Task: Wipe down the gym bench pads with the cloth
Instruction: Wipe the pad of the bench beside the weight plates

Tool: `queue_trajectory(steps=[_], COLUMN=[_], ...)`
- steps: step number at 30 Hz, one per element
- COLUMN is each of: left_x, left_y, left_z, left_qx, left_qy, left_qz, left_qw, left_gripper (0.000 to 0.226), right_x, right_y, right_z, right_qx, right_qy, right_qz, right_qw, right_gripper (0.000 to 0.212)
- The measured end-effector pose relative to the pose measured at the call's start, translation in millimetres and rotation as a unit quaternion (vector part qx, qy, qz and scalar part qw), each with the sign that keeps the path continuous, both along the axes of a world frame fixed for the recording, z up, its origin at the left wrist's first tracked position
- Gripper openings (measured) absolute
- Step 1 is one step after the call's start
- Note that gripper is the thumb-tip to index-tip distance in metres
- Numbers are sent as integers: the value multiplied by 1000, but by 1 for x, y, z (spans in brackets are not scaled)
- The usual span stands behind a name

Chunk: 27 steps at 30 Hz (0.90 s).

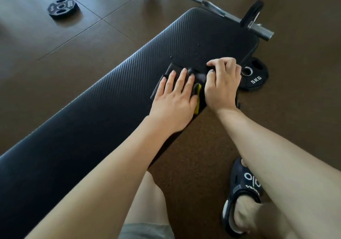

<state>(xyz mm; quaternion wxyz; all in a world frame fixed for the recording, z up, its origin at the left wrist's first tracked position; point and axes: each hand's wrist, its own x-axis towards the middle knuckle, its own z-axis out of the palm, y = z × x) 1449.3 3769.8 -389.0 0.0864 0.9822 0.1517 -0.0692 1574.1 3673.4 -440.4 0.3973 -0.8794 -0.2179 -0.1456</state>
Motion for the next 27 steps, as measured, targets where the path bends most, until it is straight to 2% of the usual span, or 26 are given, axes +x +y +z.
queue_trajectory(steps=[4,10,16,19,22,23,25,27], left_x=[16,-80,-31,1,18,17,6,-9], left_y=[-1,-25,-12,-9,-8,-8,-8,-4], left_z=[3,-1,0,-3,2,4,10,16], left_qx=[-16,41,25,15,-6,-12,-27,-26], left_qy=[11,3,9,16,26,24,-6,-95], left_qz=[4,-53,-65,-47,-35,-38,-39,-16], left_qw=[1000,998,998,999,999,999,999,995], left_gripper=[62,64,69,64,63,63,63,61], right_x=[1,-1,2,8,8,3,-12,-28], right_y=[-2,-8,-7,-9,-18,-24,-36,-43], right_z=[5,1,-1,8,34,41,51,54], right_qx=[-7,-12,-20,-5,116,129,93,24], right_qy=[7,-6,-23,32,162,176,137,79], right_qz=[10,29,29,47,55,55,70,119], right_qw=[1000,999,999,998,978,974,984,989], right_gripper=[33,31,26,26,25,24,28,37])
